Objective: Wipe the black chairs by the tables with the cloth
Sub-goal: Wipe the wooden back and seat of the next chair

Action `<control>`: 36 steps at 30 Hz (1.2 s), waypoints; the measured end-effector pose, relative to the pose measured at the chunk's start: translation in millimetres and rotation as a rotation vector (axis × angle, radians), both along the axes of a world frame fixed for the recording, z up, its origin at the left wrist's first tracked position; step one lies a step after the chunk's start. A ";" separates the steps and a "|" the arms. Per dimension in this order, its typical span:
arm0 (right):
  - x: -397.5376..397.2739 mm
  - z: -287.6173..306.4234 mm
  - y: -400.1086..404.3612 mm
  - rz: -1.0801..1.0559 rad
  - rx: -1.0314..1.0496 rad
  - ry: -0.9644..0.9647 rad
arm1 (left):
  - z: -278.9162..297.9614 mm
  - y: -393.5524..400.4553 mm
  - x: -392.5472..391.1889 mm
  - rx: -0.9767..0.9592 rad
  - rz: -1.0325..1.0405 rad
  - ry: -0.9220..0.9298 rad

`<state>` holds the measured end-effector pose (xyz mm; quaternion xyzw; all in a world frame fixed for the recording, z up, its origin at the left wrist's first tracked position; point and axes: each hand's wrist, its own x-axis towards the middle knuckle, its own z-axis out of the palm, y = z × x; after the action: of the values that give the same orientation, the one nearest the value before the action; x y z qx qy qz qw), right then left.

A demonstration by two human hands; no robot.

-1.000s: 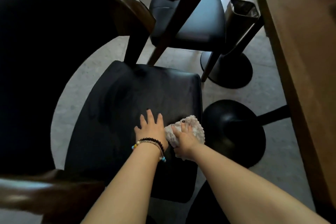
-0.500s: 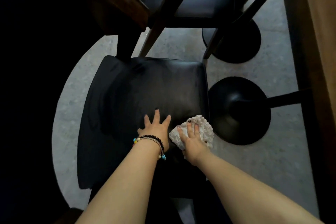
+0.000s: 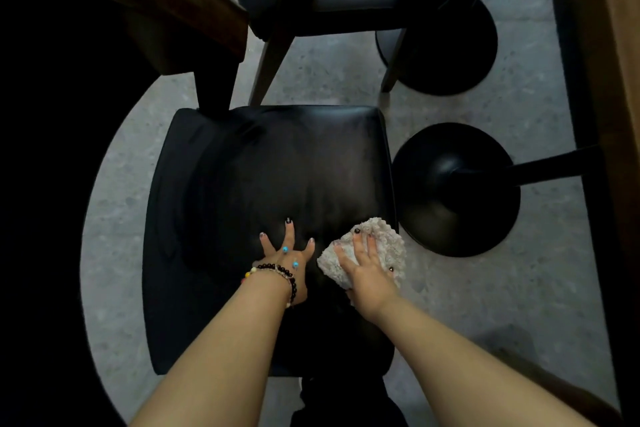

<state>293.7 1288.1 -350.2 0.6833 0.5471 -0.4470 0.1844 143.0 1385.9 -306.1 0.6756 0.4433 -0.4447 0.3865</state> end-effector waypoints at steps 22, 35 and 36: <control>-50.7 191.9 -8.8 -1.093 0.597 0.200 | 184.2 47.4 -25.0 0.363 -0.292 -0.500; -188.9 284.3 -70.5 -1.475 0.808 -0.015 | 223.6 19.5 -124.4 0.194 -0.443 -0.593; -198.8 284.2 -77.5 -1.522 0.807 -0.007 | 221.9 14.6 -128.2 0.167 -0.425 -0.586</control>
<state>94.9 1210.5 -66.0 0.8789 0.0567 -0.2181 -0.4205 14.8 1400.4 -84.2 0.8806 0.1983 -0.2648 0.3394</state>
